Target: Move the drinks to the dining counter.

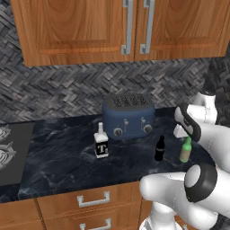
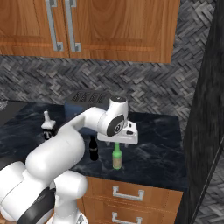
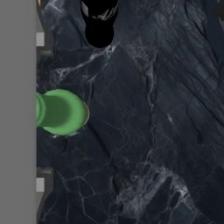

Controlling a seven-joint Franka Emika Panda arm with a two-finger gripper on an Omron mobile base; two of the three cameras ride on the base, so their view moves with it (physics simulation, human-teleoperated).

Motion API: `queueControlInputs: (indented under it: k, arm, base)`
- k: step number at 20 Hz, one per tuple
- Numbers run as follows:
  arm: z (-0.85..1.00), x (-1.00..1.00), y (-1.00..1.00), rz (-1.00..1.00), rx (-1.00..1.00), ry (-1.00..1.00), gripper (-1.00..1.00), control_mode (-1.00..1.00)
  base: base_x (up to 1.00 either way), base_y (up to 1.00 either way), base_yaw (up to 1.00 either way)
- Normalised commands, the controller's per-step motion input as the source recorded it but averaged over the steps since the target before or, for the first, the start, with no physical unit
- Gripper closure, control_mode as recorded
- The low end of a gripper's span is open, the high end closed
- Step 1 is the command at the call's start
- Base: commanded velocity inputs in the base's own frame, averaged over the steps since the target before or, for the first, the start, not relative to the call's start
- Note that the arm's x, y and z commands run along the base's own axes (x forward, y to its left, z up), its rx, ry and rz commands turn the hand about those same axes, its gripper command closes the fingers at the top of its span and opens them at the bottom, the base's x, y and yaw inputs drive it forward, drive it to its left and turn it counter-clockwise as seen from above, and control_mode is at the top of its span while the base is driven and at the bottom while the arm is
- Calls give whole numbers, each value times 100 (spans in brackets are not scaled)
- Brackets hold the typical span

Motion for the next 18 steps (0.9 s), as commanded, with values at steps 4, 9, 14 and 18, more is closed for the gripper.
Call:
queueControlInputs:
  k: [4,9,14,18]
  arm:
    - [-1,0,0,0,0,0,100,-100]
    - [0,0,0,0,0,0,100,-100]
    - [5,0,0,0,0,0,100,-100]
    - [34,0,0,0,0,1,100,-100]
  base:
    - [0,0,0]
    - [0,0,0]
    - [0,0,0]
    - [0,0,0]
